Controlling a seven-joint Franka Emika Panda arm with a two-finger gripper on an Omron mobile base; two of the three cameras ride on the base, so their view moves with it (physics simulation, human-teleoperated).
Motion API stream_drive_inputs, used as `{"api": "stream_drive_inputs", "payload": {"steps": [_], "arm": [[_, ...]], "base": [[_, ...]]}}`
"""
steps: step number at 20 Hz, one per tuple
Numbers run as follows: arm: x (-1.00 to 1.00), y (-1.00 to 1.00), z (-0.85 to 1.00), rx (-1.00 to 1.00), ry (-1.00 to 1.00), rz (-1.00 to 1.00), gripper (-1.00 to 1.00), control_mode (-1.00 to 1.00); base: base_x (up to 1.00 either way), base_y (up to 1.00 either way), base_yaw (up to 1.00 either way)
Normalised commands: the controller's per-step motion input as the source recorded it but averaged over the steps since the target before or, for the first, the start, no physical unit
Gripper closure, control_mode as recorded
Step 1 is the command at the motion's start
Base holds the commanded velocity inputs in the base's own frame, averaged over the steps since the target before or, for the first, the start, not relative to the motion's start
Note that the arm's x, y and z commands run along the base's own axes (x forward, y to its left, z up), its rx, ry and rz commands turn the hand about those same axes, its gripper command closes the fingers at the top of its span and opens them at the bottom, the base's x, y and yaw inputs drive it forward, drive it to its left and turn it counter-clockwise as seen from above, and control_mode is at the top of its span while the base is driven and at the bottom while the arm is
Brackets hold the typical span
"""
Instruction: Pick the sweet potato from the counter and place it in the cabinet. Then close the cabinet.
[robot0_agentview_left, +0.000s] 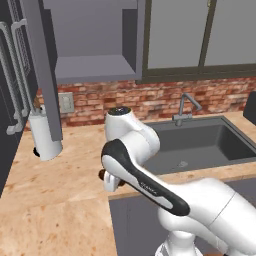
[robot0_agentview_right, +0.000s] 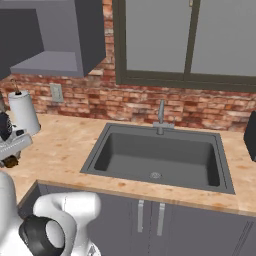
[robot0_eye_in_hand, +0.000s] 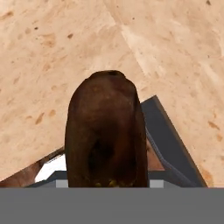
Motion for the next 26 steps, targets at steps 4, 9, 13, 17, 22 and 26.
{"api": "stream_drive_inputs", "payload": {"steps": [4,9,13,17,22,26], "arm": [[0.0,-0.69,1.0,0.03,-0.1,-0.01,1.0,-1.0],[0.06,-0.31,1.0,0.0,-0.15,-0.05,1.0,-1.0],[0.21,-0.03,1.0,0.0,-0.22,-0.18,1.0,-1.0],[0.39,0.0,0.79,0.0,-0.18,-0.21,1.0,-1.0],[0.65,-0.06,0.4,0.0,-0.24,-0.17,1.0,-1.0],[0.76,-0.12,0.19,0.0,-0.3,-0.07,1.0,-1.0]], "base": [[0.0,0.0,0.0],[0.0,0.0,0.0],[0.0,0.0,0.0],[0.0,0.0,0.0],[0.0,0.0,0.0],[0.0,0.0,0.0]]}}
